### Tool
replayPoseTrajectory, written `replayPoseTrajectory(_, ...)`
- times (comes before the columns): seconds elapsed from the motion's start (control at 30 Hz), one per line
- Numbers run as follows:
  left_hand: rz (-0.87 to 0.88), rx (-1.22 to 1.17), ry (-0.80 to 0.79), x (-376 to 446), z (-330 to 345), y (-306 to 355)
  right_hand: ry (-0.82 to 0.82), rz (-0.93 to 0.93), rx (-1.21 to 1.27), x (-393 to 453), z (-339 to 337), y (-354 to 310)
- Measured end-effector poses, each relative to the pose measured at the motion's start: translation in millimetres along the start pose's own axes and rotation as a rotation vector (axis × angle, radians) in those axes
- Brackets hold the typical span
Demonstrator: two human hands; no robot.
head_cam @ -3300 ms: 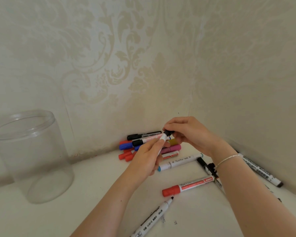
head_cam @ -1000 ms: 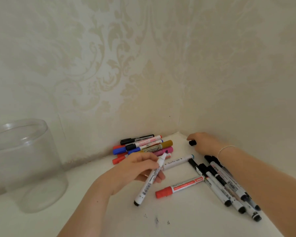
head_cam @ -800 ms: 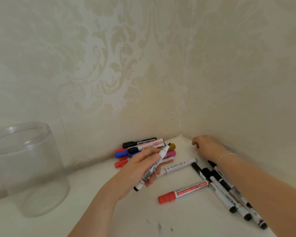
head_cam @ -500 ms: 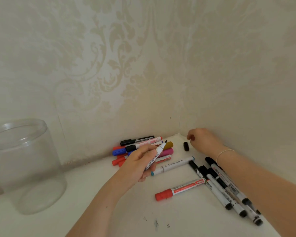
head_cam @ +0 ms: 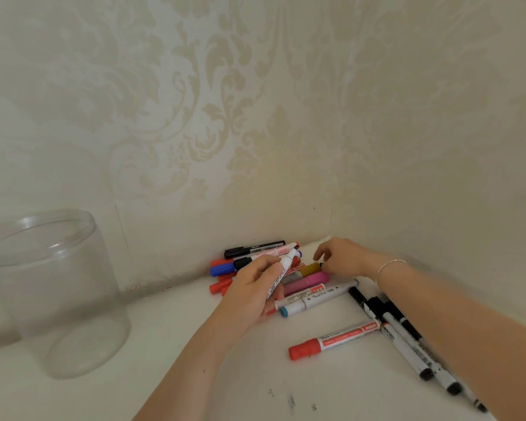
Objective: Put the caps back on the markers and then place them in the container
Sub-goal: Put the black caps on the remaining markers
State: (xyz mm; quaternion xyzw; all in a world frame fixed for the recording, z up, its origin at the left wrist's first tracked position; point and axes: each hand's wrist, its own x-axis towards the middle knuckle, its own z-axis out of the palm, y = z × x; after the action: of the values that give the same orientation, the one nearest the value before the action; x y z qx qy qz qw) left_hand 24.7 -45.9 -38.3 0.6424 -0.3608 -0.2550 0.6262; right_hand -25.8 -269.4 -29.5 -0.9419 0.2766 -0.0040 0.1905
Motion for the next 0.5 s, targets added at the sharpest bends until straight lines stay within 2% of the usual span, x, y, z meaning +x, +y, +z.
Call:
replayPoseTrajectory(0.2,-0.014,0.051,-0.008,3.0,0.8,-5.3,-0.023,0.014,-0.118,4.6,-1.1,-7.5)
replayPoseTrajectory(0.3,-0.019,0.081,-0.006,3.3,1.7,-7.7,0.093,0.043,-0.066,1.3,-2.3,0.6)
replayPoseTrajectory(0.37,-0.002,0.099,-0.002,3.3,1.7,-8.9,0.129,0.040,0.242,-3.8,-7.0,2.5)
replayPoseTrajectory(0.43,0.016,0.108,0.007,3.4,1.8,-9.6,0.084,0.000,0.635,-17.4,-15.0,-5.4)
replayPoseTrajectory(0.5,0.021,0.112,0.012,3.0,2.5,-9.6,0.031,-0.043,0.918,-31.0,-21.8,-13.8)
